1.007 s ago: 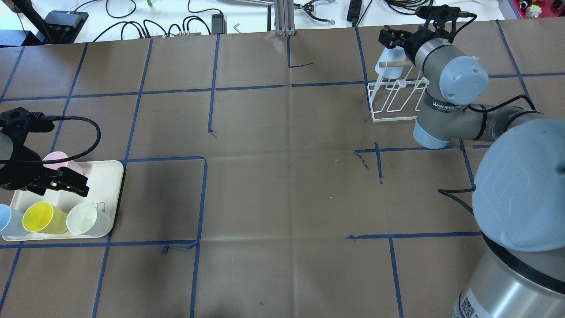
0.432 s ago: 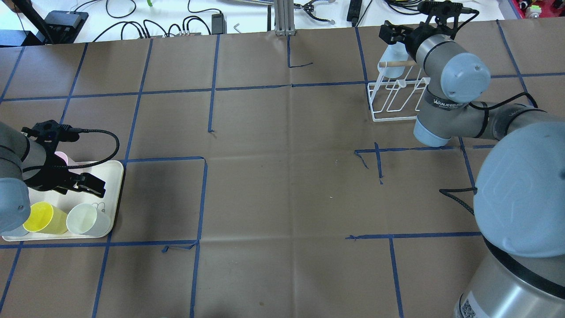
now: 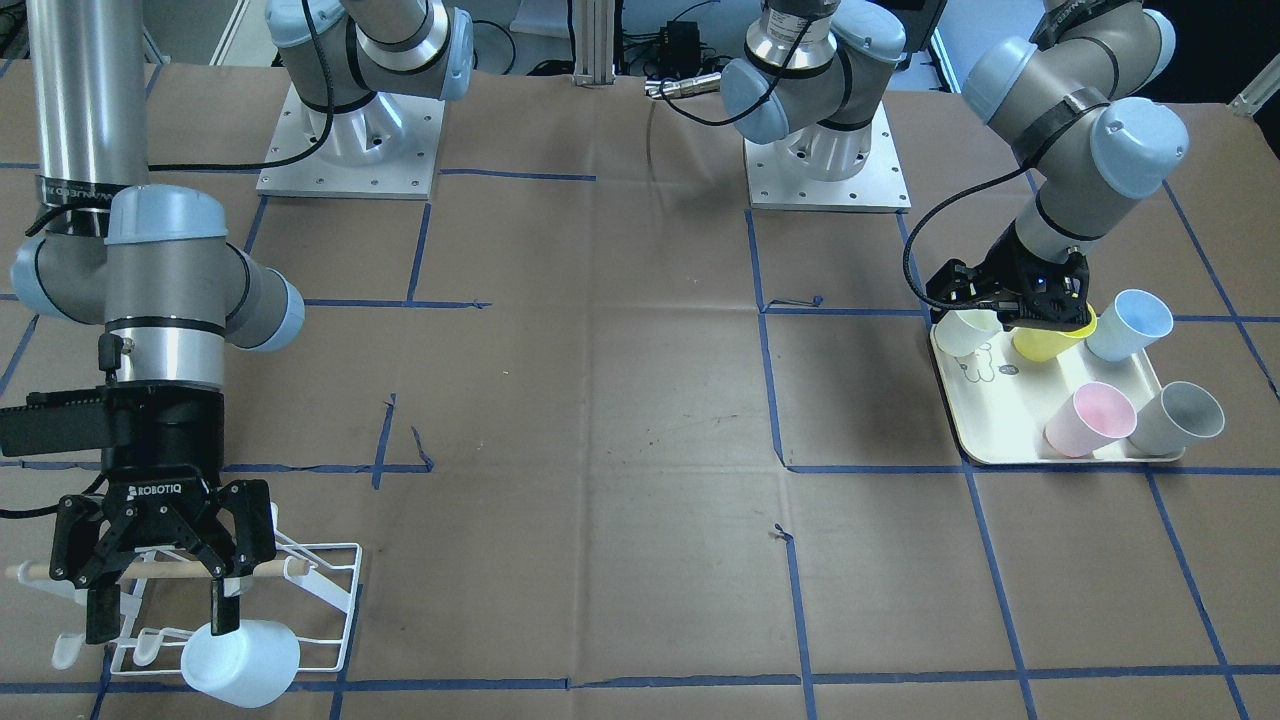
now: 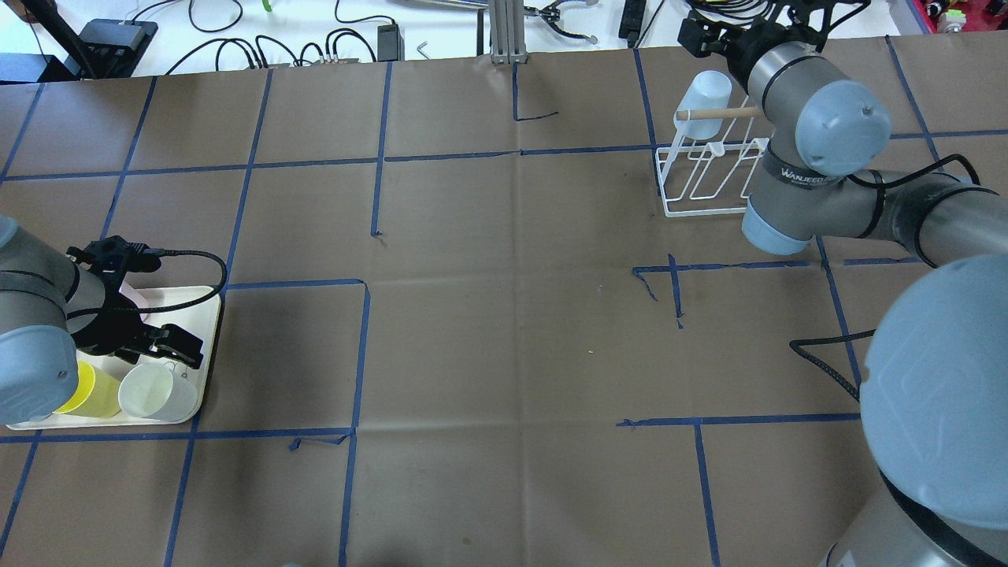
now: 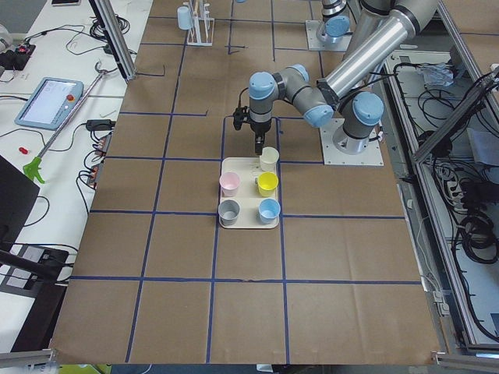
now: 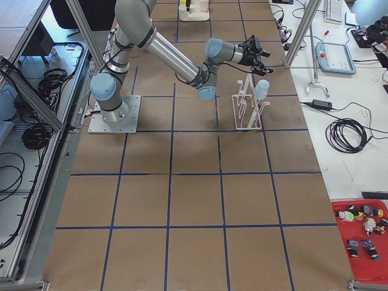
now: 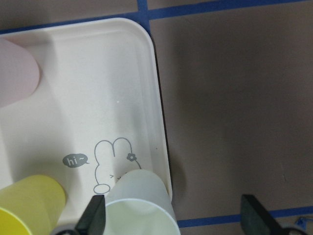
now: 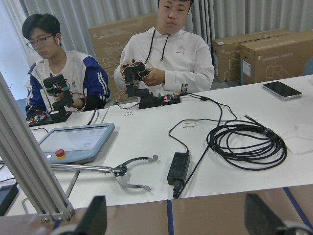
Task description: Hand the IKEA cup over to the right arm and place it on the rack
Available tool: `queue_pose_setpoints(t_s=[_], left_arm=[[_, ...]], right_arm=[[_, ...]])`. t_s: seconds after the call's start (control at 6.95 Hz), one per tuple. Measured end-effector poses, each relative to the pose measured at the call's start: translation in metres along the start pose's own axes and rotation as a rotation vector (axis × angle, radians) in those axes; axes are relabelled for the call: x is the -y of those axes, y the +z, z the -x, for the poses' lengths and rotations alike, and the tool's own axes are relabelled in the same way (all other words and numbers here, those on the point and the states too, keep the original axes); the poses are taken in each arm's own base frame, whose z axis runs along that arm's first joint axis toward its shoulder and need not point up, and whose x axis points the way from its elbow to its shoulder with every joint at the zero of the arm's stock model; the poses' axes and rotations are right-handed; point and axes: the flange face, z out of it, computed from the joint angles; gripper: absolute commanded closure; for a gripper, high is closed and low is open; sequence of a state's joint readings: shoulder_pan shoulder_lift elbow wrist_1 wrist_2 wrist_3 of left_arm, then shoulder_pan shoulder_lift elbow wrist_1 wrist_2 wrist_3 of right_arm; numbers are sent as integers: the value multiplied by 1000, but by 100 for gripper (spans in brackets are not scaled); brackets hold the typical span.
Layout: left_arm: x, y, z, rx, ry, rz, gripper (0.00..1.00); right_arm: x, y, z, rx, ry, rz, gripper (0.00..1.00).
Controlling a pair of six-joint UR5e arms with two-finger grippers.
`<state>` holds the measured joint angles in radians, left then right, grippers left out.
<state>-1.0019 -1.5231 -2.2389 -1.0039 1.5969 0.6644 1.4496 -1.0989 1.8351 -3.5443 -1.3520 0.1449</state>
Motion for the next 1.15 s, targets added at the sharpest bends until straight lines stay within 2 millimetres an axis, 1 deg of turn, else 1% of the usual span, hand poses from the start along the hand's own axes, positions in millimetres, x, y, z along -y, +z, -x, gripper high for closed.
queue_pose_setpoints(t_s=[0.14,0.29,0.43,0.58,0.72,0.86,1.01,1.15], left_arm=[[-8,9,5,-11,-20,20,4],[-16,18,5,-20,-33,41,4],[-22,24,3,-27,-38,54,7],[-24,27,2,-29,-40,59,28],[-24,26,2,-27,-41,58,54],[-24,25,3,-24,-41,55,82],[-23,24,3,-22,-41,53,100],[-23,23,3,-20,-42,52,100]], right_arm=[[7,-17,19,25,57,-13,0],[8,-38,37,54,132,-11,0],[6,-59,54,98,216,2,0],[7,-82,71,161,296,19,0],[8,-104,87,225,373,37,0],[5,-124,103,275,473,67,0],[-4,-142,119,306,592,109,0],[-16,-158,133,324,711,158,0]])
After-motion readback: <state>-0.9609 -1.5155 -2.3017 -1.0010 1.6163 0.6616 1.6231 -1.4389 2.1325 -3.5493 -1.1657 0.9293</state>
